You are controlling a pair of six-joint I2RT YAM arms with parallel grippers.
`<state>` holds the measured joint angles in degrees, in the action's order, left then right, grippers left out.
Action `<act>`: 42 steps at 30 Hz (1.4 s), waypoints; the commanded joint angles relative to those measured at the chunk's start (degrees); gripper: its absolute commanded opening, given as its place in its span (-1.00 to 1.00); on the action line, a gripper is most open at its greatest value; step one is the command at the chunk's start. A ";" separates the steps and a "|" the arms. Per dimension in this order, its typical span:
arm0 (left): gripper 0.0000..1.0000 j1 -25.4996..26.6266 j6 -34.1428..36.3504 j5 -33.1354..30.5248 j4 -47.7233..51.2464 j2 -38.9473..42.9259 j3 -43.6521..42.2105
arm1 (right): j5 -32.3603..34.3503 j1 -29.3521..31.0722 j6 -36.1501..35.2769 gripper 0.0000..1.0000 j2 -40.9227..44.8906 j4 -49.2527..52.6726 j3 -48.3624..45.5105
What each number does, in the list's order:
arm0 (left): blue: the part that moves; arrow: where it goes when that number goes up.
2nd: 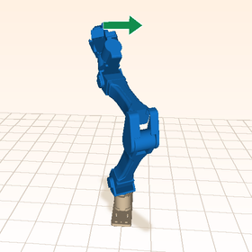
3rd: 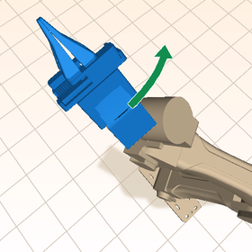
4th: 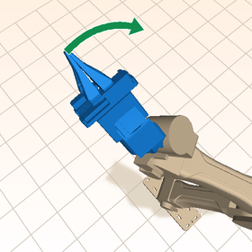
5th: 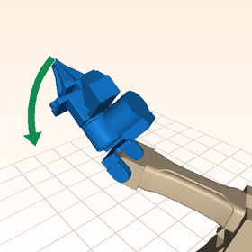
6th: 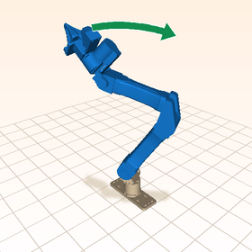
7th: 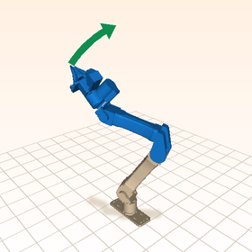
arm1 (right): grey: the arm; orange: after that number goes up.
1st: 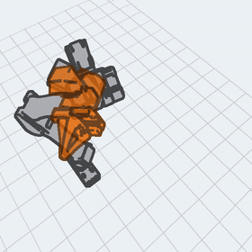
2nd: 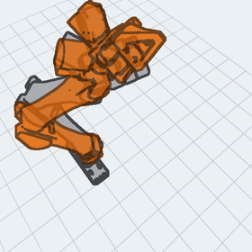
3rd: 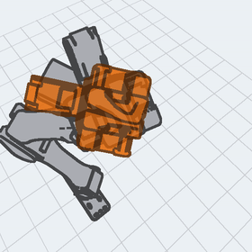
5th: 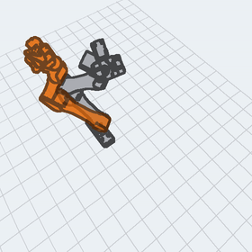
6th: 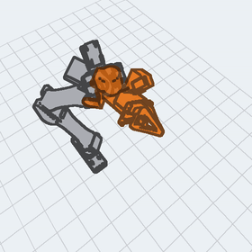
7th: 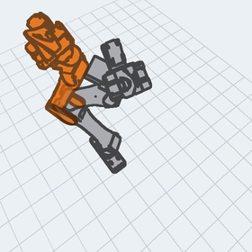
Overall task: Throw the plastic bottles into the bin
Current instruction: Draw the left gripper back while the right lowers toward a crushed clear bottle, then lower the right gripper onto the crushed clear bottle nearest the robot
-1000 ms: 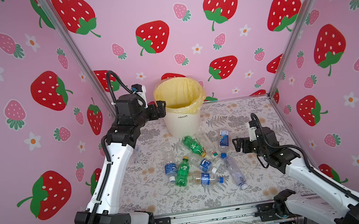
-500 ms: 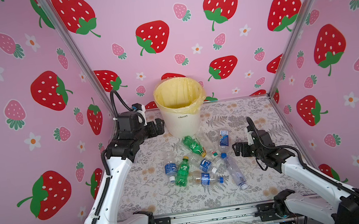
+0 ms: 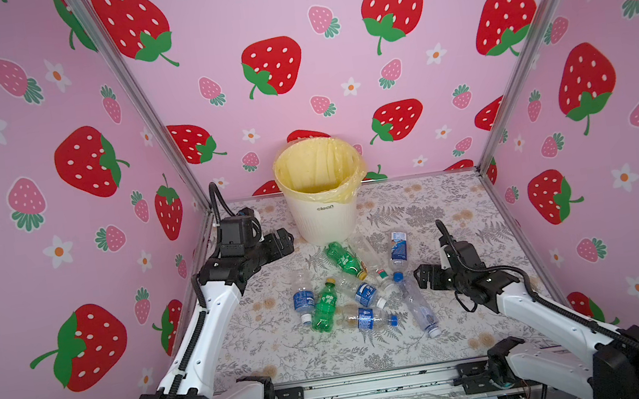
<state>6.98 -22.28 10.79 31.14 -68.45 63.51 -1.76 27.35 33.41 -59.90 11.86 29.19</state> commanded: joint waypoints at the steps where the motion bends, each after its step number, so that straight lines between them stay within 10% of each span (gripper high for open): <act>1: 0.99 -0.15 0.75 -0.06 1.87 2.20 -2.76 | -0.90 -0.03 0.46 0.99 2.43 1.57 -0.34; 42: 0.97 -6.98 -1.73 4.73 0.69 1.65 -5.55 | 3.35 15.95 2.97 0.97 -7.06 -1.76 -1.43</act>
<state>0.84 -22.98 14.13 31.99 -66.67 57.69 -0.34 42.54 35.29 -66.52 10.09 28.08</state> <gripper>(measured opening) 0.987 0.987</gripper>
